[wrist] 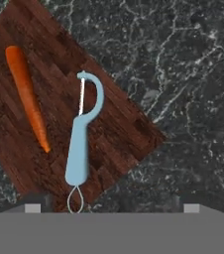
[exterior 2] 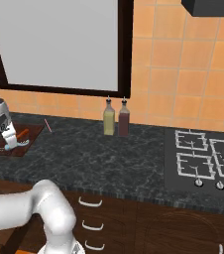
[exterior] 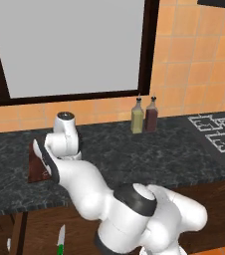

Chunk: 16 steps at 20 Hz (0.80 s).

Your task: Place the appropriate cutting tool for cutting the carrot skin on the cutting board.

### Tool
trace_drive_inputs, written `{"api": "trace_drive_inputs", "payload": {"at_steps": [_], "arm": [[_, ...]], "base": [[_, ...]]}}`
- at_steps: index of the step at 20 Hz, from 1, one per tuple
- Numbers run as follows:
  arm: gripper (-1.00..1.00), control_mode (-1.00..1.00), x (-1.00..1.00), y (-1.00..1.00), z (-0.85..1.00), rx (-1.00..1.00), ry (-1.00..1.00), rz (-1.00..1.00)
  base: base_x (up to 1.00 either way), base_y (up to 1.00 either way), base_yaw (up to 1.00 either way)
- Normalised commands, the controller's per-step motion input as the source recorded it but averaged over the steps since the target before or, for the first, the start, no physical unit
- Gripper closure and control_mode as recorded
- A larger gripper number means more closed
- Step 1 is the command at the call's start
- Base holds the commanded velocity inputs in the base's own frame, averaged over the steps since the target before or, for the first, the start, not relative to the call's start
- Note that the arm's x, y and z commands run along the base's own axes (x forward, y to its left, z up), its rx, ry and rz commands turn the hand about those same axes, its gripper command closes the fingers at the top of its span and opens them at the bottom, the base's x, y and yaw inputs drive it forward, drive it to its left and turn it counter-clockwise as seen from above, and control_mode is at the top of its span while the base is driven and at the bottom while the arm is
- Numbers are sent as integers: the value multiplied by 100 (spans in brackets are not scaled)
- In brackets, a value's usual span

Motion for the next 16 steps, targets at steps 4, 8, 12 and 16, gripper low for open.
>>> {"api": "trace_drive_inputs", "payload": {"at_steps": [4,8,12,16], "arm": [[-100,-100,-43,-100,67,4,-15,0],[-100,-100,-31,-100,55,12,-9,0],[-100,-100,-30,-100,34,20,-5,0],[-100,-100,-34,-100,29,23,-5,0]], "base": [[0,0,0],[0,0,0],[0,0,0],[0,0,0]]}}
